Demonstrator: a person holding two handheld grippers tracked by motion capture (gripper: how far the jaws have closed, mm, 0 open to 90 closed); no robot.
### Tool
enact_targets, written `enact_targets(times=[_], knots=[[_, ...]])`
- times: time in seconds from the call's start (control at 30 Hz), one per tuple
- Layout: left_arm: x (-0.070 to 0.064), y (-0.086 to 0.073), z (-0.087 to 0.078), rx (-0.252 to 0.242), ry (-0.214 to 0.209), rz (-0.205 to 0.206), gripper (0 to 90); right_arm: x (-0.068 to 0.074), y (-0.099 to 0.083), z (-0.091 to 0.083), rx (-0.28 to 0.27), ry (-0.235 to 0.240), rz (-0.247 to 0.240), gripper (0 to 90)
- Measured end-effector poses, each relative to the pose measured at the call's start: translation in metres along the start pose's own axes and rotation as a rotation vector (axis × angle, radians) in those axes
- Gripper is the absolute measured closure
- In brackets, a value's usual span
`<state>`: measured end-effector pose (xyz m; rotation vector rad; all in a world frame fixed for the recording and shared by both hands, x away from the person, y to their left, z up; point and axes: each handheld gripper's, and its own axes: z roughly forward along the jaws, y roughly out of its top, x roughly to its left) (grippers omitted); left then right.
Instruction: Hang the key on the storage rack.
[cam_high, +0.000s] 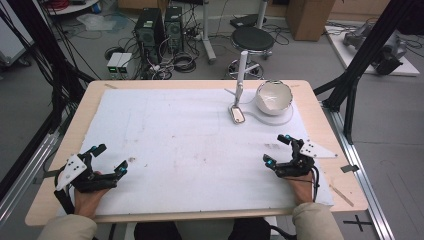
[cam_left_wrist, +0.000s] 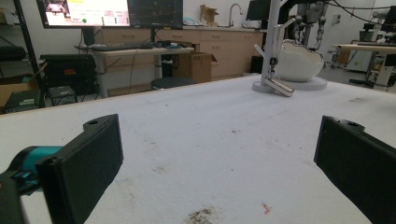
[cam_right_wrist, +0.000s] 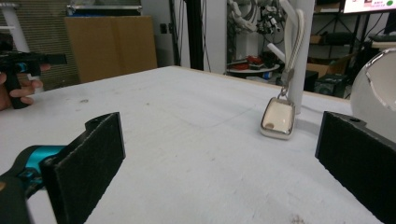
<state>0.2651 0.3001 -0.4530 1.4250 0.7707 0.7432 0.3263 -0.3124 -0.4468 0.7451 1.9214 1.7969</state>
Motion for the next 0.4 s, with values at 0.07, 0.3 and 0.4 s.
enact_targets(times=[0.07,0.3,0.4], knots=[[0.0002,-0.0001,-0.0002,-0.001,0.0,0.001,1.7,0.0015,-0.0033,0.001,0.003,-0.01,-0.002,0.5],[0.0002,-0.0003,-0.0013,-0.011,0.001,0.01,1.7,0.0007,-0.0039,0.0002,-0.005,-0.004,0.0,0.6],[-0.0003,-0.0004,-0.0019,-0.015,0.006,0.011,1.7,0.0023,-0.0039,0.0008,0.002,-0.018,-0.005,0.6]])
